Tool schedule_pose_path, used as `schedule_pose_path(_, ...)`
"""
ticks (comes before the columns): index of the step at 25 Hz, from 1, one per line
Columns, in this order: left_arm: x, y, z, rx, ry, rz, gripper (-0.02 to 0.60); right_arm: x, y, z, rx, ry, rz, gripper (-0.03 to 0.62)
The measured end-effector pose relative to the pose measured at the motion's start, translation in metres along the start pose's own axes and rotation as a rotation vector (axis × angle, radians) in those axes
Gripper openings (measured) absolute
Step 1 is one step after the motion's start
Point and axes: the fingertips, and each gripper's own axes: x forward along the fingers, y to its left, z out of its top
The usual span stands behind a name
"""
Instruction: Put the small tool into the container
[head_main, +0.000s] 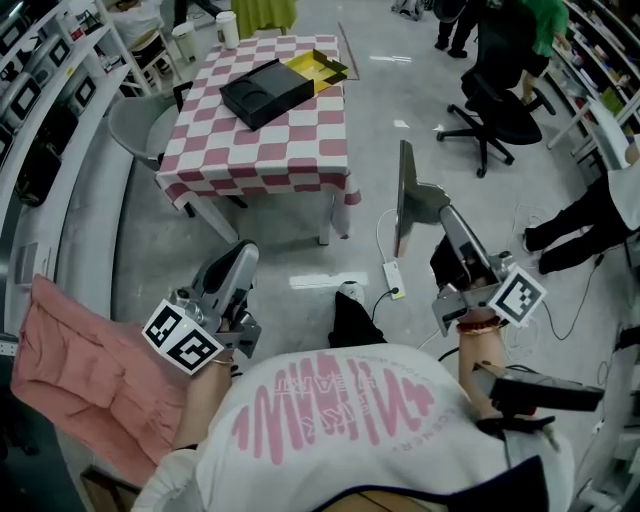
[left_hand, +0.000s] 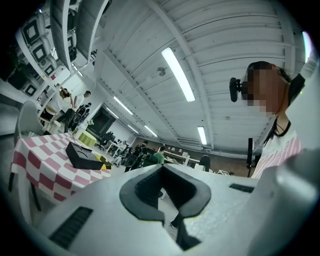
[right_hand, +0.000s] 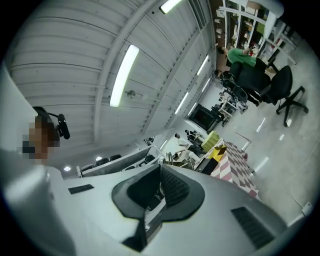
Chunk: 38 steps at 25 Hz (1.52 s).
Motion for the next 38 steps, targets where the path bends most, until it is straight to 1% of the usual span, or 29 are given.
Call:
schedule_pose_path(4,0.031,0.026,0.010,0.028,-0.014,0.009,0.008,0.039,-0.027,0.022,-0.001,-0.002,0.042,0.011)
schedule_pose_path(8,0.074,0.054,0.023,0.048,-0.030,0.005,0.008,0.084,-0.055,0.051,-0.005,-0.012,0.079,0.011)
schedule_pose_path(11,0.115,0.074,0.037,0.063,-0.046,0.018,0.008,0.117,-0.083,0.080,0.009,-0.001,0.100,0.011)
schedule_pose_path(14,0.155,0.095,0.049,0.071,-0.066,0.038,0.008,0.149,-0.109,0.112,-0.001,0.009,0.126,0.011)
schedule_pose_path(19,0.188,0.136,0.074,0.084,-0.121,0.055,0.008,0.206,-0.131,0.135,-0.015,0.026,0.175,0.011)
schedule_pose_path(23,0.213,0.166,0.080,0.062,-0.172,0.077,0.008,0.236,-0.161,0.155,-0.028,0.041,0.201,0.012)
schedule_pose_path(26,0.226,0.181,0.081,0.025,-0.220,0.070,0.008,0.256,-0.185,0.162,-0.017,0.052,0.219,0.011)
schedule_pose_path(27,0.228,0.186,0.079,0.022,-0.224,0.081,0.008,0.263,-0.193,0.162,-0.009,0.057,0.223,0.011)
schedule_pose_path(31,0.236,0.207,0.068,0.006,-0.203,0.145,0.008,0.283,-0.222,0.156,0.031,0.077,0.220,0.011)
schedule_pose_path(33,0.240,0.216,0.064,-0.003,-0.189,0.166,0.008,0.293,-0.233,0.152,0.042,0.088,0.211,0.012)
schedule_pose_path(38,0.247,0.247,0.064,0.004,-0.153,0.209,0.008,0.323,-0.258,0.142,0.073,0.103,0.177,0.011)
